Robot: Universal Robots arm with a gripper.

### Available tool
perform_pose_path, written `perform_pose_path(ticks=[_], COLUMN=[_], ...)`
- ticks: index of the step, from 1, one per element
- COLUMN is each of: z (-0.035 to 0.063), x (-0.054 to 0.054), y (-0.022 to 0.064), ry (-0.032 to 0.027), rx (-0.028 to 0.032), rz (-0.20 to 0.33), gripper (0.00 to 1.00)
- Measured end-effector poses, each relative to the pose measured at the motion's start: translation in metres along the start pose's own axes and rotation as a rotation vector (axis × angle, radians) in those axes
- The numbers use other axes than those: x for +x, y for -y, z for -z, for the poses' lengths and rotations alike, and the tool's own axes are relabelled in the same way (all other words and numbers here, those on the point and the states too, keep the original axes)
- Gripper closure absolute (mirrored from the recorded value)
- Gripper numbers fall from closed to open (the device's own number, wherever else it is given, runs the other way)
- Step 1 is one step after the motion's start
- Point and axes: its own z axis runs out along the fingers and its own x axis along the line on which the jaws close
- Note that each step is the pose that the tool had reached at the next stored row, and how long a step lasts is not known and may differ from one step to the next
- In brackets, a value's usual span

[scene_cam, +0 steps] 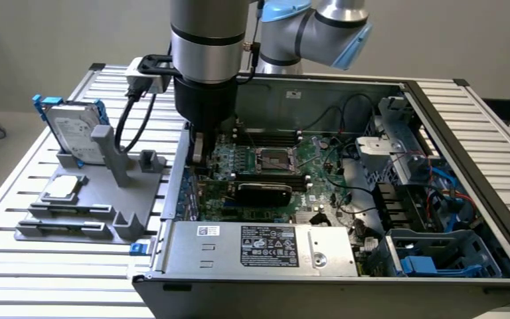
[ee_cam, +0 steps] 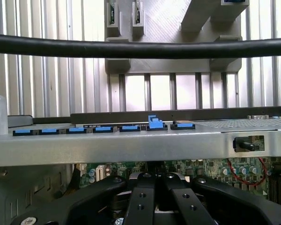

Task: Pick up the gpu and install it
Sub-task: 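Press down on the gpu until it lock into place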

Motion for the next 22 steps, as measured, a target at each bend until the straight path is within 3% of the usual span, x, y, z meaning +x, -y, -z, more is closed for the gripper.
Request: perform_pose_path(ticks=[16,22], z=[0.0038,0.0032], x=[0.0001,0.0001], y=[-0.0004,-0.0003], ry=[0.0005,0.0013], rx=[-0.0175,-0.0187], rz=[-0.013,-0.020], gripper=[0.89,0.89])
